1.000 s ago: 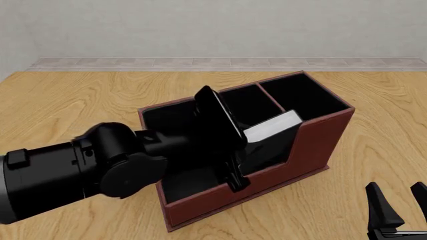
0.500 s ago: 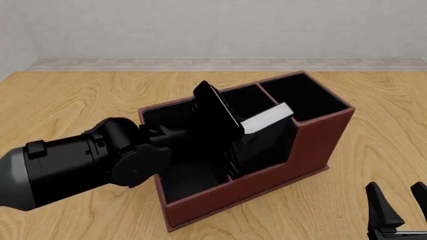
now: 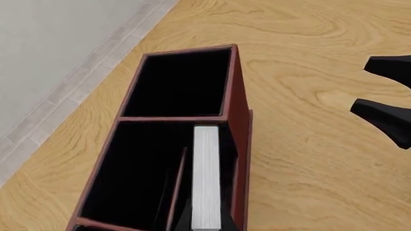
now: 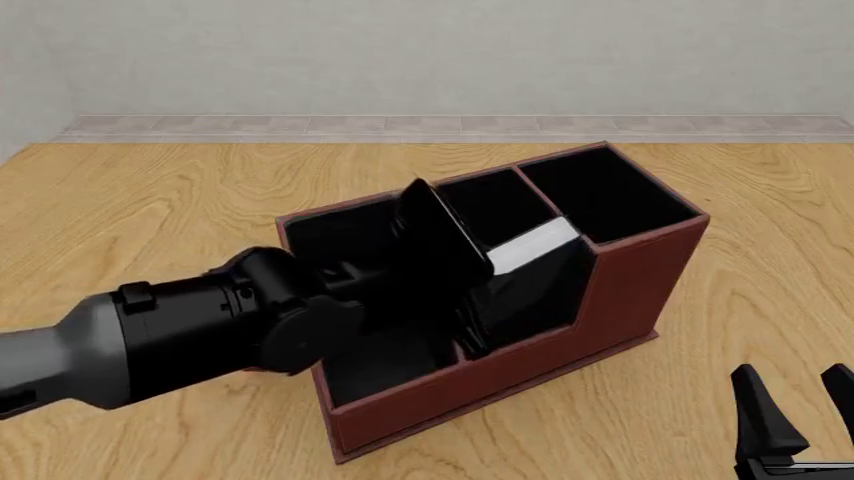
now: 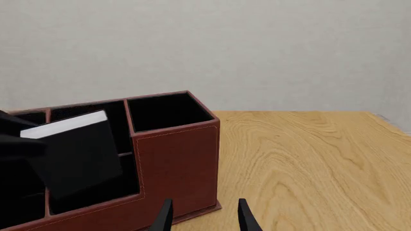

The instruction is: Pick up the book and place it in the back compartment of the caddy.

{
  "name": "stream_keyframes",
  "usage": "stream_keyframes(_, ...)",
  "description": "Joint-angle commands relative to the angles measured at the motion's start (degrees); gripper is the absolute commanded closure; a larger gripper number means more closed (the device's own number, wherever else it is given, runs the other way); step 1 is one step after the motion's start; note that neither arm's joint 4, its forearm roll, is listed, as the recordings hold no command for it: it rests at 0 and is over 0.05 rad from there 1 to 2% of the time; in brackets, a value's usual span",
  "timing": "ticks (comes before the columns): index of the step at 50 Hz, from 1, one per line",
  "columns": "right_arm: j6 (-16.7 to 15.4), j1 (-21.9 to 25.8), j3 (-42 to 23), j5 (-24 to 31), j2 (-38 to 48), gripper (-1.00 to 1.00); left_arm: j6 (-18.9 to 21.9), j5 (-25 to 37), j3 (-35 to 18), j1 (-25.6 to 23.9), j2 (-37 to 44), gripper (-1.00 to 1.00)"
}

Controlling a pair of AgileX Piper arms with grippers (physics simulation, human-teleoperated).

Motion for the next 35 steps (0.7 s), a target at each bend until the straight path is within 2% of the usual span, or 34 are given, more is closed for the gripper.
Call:
stream_keyframes(1,0.0,0.0,0.0,0.0,0.0,-1.00,0.5,-2.3,-0.4,0.6,1.9,1.00)
stream_keyframes(17,0.0,0.0,0.0,0.0,0.0,-1.00,0.2,-3.4,1.1,0.2,3.9,1.00)
stream_keyframes(35,0.0,0.0,0.0,0.0,0.0,-1.00,0.3,-2.9,-0.3,1.3,4.4,1.00)
